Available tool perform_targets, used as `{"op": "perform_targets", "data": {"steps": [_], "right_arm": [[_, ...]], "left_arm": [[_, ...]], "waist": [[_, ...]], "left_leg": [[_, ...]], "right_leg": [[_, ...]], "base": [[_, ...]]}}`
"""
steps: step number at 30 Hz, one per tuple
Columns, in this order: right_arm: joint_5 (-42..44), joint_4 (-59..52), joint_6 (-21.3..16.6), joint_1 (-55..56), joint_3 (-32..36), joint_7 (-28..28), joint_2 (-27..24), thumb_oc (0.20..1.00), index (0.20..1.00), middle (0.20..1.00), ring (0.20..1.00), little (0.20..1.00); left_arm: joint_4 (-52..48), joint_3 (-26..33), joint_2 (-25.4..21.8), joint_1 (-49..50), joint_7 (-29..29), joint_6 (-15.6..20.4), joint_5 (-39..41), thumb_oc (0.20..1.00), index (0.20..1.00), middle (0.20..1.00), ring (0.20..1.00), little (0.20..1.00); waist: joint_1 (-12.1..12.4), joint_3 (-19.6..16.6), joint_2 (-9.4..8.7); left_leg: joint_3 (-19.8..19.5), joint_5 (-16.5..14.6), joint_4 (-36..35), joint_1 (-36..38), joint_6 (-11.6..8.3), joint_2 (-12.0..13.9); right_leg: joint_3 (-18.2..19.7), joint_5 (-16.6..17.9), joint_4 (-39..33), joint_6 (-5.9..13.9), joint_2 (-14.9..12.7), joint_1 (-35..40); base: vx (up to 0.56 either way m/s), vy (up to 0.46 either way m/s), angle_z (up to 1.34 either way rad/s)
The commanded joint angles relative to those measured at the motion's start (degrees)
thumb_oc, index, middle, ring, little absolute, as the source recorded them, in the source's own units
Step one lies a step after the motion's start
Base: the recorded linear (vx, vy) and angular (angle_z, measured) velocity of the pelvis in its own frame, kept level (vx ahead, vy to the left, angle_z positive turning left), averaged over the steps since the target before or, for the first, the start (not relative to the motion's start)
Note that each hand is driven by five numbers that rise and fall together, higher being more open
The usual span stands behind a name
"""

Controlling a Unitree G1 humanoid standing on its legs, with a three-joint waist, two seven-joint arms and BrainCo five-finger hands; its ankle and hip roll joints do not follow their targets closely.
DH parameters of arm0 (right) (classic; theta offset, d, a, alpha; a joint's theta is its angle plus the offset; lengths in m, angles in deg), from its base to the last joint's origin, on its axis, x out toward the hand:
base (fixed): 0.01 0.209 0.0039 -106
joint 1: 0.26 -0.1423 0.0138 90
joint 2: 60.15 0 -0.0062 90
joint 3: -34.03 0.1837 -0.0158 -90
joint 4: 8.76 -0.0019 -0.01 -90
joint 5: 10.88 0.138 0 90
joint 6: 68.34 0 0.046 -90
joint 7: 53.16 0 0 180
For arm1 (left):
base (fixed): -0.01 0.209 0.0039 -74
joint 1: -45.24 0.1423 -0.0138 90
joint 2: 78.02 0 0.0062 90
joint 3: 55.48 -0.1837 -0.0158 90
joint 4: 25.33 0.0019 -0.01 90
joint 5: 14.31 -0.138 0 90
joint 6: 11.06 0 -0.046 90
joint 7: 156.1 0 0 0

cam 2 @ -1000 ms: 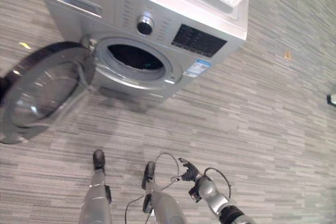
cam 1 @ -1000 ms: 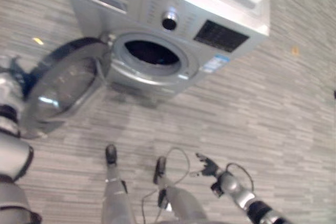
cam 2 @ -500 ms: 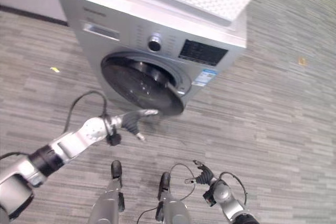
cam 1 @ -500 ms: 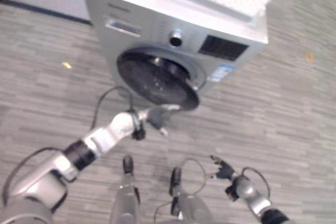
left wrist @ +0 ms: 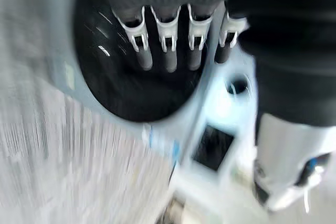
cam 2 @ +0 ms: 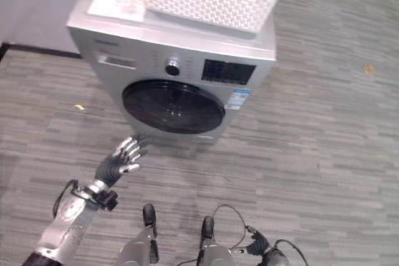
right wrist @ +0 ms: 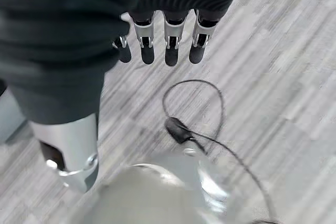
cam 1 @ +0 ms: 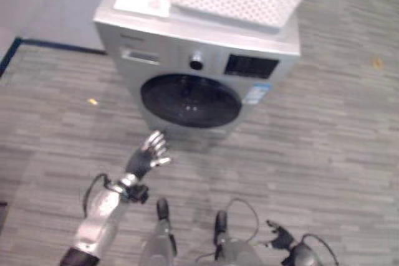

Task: Grab the laundry basket,head to the washer,open it,put in the laundry and shut it.

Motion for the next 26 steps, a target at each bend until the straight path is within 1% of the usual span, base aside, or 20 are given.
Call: {"op": "perform_targets", "data": {"steps": [1, 3, 5, 8, 9, 10, 13, 17, 20, 21, 26], "right_arm": [[0.6, 1.5, -1.4, -1.0, 2.2, 1.4, 0.6, 1.0, 1.0, 1.0, 1.0, 1.0], [1.0, 2.6, -1.3, -1.2, 2.9, 1.3, 0.8, 1.0, 1.0, 1.0, 1.0, 1.0], [1.3, 3.3, -1.0, -1.4, 3.4, 1.2, 0.8, 1.0, 1.0, 1.0, 1.0, 1.0], [1.5, 4.4, -0.6, -1.4, 4.0, 1.1, 0.5, 1.0, 1.0, 1.0, 1.0, 1.0], [1.6, 7.4, -0.1, -1.4, 4.2, 1.6, 1.1, 1.0, 1.0, 1.0, 1.0, 1.0], [1.6, 7.5, -0.1, -1.5, 4.2, 1.6, 1.1, 1.0, 1.0, 1.0, 1.0, 1.0], [2.4, 11.9, 0.4, -1.8, 4.7, 2.6, 2.6, 1.0, 1.0, 1.0, 1.0, 1.0], [3.3, 15.9, 0.7, -1.7, 4.8, 3.7, 4.6, 1.0, 1.0, 1.0, 1.0, 1.0], [3.7, 19.6, 1.1, -1.4, 4.6, 4.4, 6.3, 1.0, 1.0, 1.0, 1.0, 1.0], [4.1, 21.5, 1.2, -1.1, 4.6, 4.6, 7.1, 1.0, 1.0, 1.0, 1.0, 1.0], [4.8, 24.4, 1.5, -0.5, 4.7, 4.2, 8.4, 1.0, 1.0, 1.0, 1.0, 1.0]], "left_arm": [[2.2, 3.9, -2.8, -1.3, 2.2, 6.4, -1.6, 1.0, 1.0, 1.0, 1.0, 1.0], [5.4, 6.5, -1.9, 2.1, 3.1, 6.4, -2.5, 1.0, 1.0, 1.0, 1.0, 1.0], [11.2, 8.8, -0.9, 4.1, 4.0, 6.1, -4.1, 1.0, 1.0, 1.0, 1.0, 1.0], [20.6, 10.3, 0.6, 4.8, 5.0, 6.0, -7.9, 1.0, 1.0, 1.0, 1.0, 1.0], [30.9, 11.0, 3.2, 3.2, 7.9, 6.2, -12.0, 1.0, 1.0, 1.0, 1.0, 1.0], [31.0, 11.0, 3.2, 3.1, 7.9, 6.2, -12.0, 1.0, 1.0, 1.0, 1.0, 1.0], [42.9, 12.2, 5.9, 0.3, 11.6, 6.1, -15.5, 1.0, 1.0, 1.0, 1.0, 1.0], [57.1, 13.7, 8.6, -3.3, 15.4, 5.3, -18.0, 1.0, 1.0, 1.0, 1.0, 1.0], [61.5, 14.6, 10.1, -4.4, 16.8, 5.0, -17.8, 1.0, 1.0, 1.0, 1.0, 1.0], [62.7, 14.0, 10.8, -4.6, 17.2, 4.9, -18.2, 1.0, 1.0, 1.0, 1.0, 1.0], [63.4, 12.3, 12.2, -4.7, 17.0, 4.6, -18.8, 1.0, 1.0, 1.0, 1.0, 1.0]], "waist": [[1.0, -0.8, -1.48], [1.6, -1.3, -0.86], [2.1, -1.8, -0.17], [2.6, -3.0, 0.98], [3.1, -4.0, 1.85], [3.0, -4.1, 1.89], [3.4, -5.0, 2.54], [3.3, -6.2, 2.8], [3.3, -6.8, 2.92], [3.3, -7.2, 2.89], [2.9, -7.5, 2.83]], "left_leg": [[-3.8, -6.4, 5.2, 0.3, 1.26, 0.3], [-4.1, -6.1, 4.5, 1.1, 1.19, 0.2], [-4.5, -5.4, 3.7, 1.9, 1.06, 0.2], [-4.8, -4.3, 2.4, 3.5, 0.78, 0.3], [-5.5, -3.1, 1.1, 4.9, 0.45, 0.3], [-5.5, -3.0, 1.1, 4.6, 0.47, 0.3], [-6.2, -1.8, 0.0, 5.8, -0.02, 0.3], [-7.2, -0.7, -0.7, 6.4, -0.63, 0.3], [-8.1, 0.0, -1.0, 6.5, -0.98, 0.3], [-8.5, 0.3, -1.2, 6.6, -1.16, 0.3], [-9.1, 0.1, -0.9, 7.1, -1.19, 0.5]], "right_leg": [[-1.0, -1.9, 4.3, 2.92, -2.5, 1.3], [-1.4, -2.2, 4.4, 2.8, -2.5, 2.1], [-1.9, -2.5, 4.3, 2.81, -2.5, 3.1], [-2.8, -3.0, 4.1, 2.7, -2.4, 4.5], [-3.7, -3.5, 4.2, 2.41, -2.2, 5.9], [-3.8, -3.3, 4.1, 2.4, -2.2, 5.7], [-5.0, -4.3, 4.1, 1.88, -1.8, 7.4], [-6.4, -5.4, 3.9, 1.23, -1.2, 9.3], [-7.2, -6.0, 3.8, 0.68, -0.7, 10.4], [-7.5, -6.3, 3.8, 0.42, -0.5, 10.9], [-7.3, -6.7, 4.2, -0.21, 0.2, 11.6]], "base": [[0.01, -0.028, 0.15], [0.01, -0.019, 0.13], [0.01, -0.018, 0.11], [-0.01, -0.019, 0.18], [-0.04, -0.039, 0.15], [-0.04, -0.036, 0.14], [-0.04, -0.03, 0.17], [-0.03, -0.043, 0.2], [-0.03, -0.043, 0.11], [-0.03, -0.049, 0.11], [-0.01, -0.027, 0.1]]}}
